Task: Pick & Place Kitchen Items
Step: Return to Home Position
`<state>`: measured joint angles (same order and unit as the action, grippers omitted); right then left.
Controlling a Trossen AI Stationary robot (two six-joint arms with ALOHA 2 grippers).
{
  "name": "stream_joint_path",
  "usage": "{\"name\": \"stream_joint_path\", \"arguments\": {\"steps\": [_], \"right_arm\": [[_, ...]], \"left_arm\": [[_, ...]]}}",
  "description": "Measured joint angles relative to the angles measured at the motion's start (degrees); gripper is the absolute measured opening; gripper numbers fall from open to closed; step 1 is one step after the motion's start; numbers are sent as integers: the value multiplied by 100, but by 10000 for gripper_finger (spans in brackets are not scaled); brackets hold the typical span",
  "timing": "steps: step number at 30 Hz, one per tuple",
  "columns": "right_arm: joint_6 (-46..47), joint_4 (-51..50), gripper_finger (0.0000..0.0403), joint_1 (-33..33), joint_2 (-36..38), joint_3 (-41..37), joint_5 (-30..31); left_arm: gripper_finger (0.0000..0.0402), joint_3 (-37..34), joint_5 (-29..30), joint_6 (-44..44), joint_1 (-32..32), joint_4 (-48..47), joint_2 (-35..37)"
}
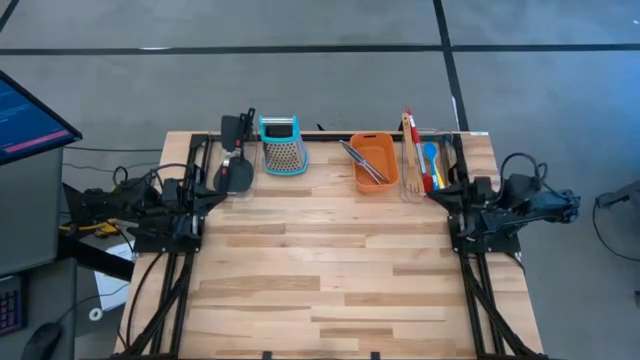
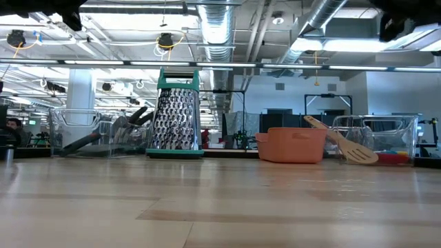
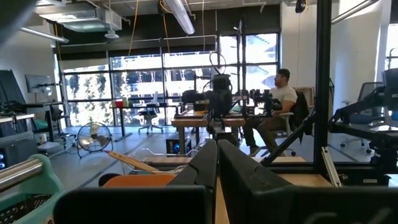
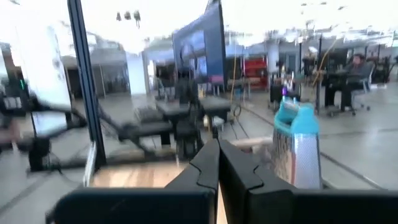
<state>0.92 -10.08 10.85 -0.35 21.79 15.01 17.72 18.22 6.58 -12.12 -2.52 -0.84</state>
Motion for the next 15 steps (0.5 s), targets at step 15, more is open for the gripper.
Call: {"name": "stream_joint_path", "arguments": {"steps": [15], "right_arm": [[-291, 337, 0, -4, 12, -834, 6]], "left_arm": [[2, 0, 0, 1, -1, -3, -23]]}}
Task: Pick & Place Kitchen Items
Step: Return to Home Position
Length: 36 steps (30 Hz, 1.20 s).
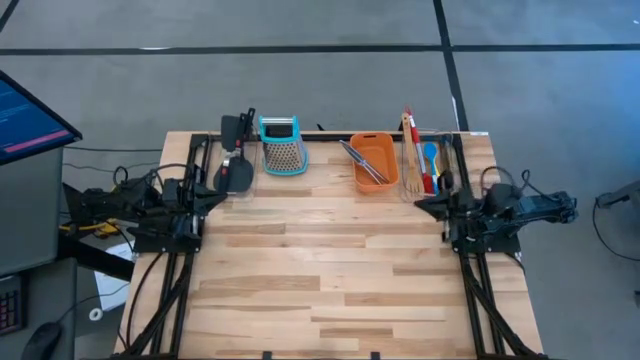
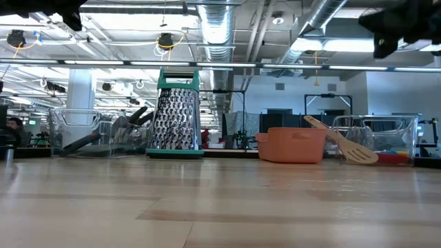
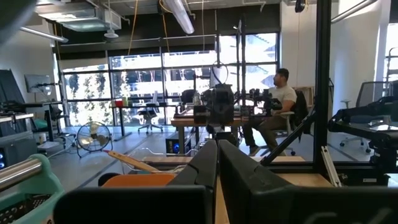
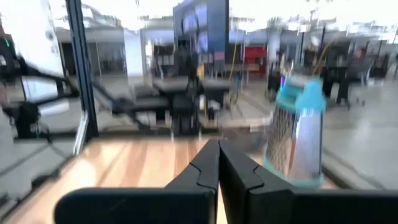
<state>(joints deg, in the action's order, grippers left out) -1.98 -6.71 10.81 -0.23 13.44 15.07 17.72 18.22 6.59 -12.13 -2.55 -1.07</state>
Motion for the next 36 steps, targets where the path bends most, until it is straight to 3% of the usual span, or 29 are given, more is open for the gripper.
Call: {"name": "stream_joint_path", "arguments": {"steps": [17, 36], "right_arm": [[563, -41, 0, -7, -1, -973, -15], [656, -7, 0, -13, -11, -991, -2]], "left_arm": [[2, 0, 0, 48, 1, 1, -6], [2, 168, 4, 362, -1, -16, 99]]}}
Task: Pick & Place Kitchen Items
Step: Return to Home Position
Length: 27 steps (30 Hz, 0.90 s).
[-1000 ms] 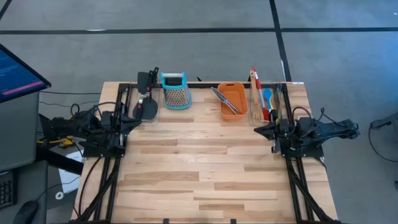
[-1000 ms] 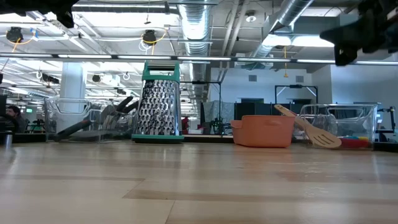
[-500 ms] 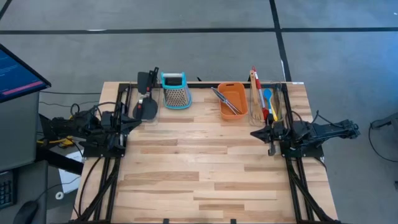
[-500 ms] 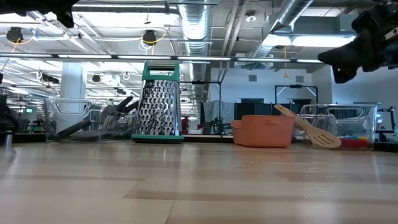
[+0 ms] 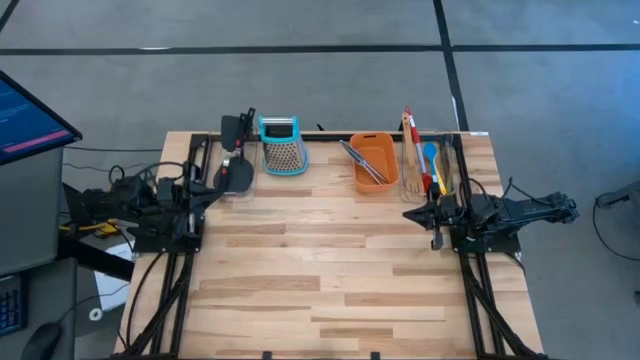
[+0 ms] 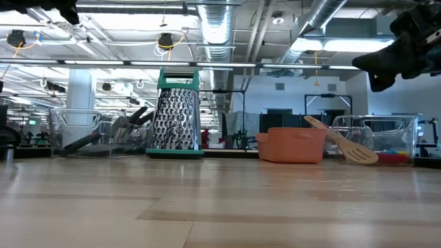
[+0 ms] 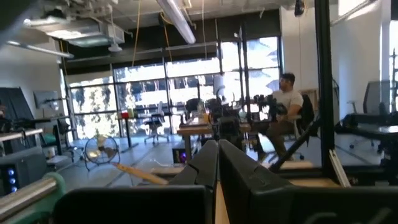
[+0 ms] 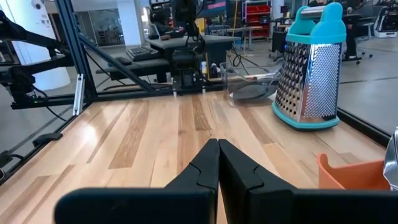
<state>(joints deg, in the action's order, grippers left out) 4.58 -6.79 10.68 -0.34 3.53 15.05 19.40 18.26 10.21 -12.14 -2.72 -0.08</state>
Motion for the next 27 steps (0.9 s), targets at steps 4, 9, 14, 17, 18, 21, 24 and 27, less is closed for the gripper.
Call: {"name": "stream_joint_path", "arguments": {"steps": [4, 9, 14, 17, 18, 21, 24, 27], "right_arm": [[0, -2, 0, 0, 0, 0, 0], [0, -4, 0, 0, 0, 0, 0], [-2, -7, 0, 0, 0, 0, 0], [-2, -11, 0, 0, 0, 0, 0], [-2, -11, 0, 0, 0, 0, 0], [-2, -12, 0, 0, 0, 0, 0], [-2, -13, 0, 0, 0, 0, 0], [-2, -13, 0, 0, 0, 0, 0]], "left_arm": [[2, -2, -13, -80, 0, -409, 2], [2, -267, -970, -488, 0, -608, 2], [2, -662, -1728, -493, 0, -524, 4], [2, -908, -1733, -495, 0, -320, 4], [2, -988, -1733, -495, 2, -260, 7], [2, -1197, -1735, -493, 0, -97, 7], [2, -1364, -1740, -494, 0, -95, 9], [2, -1481, -1744, -506, 0, -94, 8]]}}
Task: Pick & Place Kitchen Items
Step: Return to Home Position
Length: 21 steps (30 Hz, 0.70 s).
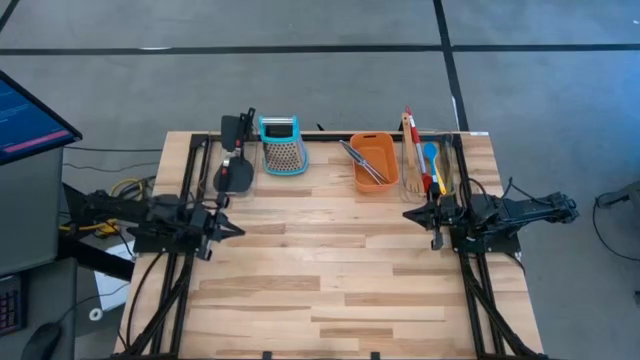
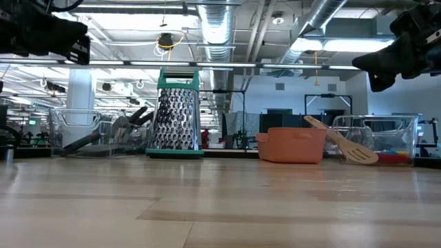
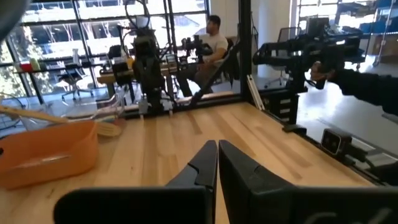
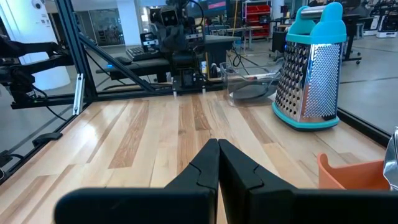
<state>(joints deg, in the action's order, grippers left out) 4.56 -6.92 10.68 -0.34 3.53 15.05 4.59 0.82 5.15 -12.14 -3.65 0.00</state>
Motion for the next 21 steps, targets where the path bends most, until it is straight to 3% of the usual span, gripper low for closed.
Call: {"name": "stream_joint_path", "arguments": {"steps": [21], "right_arm": [[0, -2, 0, 1, -1, -2, 2]], "left_arm": [[2, -69, -5, -230, 0, 70, -34]]}}
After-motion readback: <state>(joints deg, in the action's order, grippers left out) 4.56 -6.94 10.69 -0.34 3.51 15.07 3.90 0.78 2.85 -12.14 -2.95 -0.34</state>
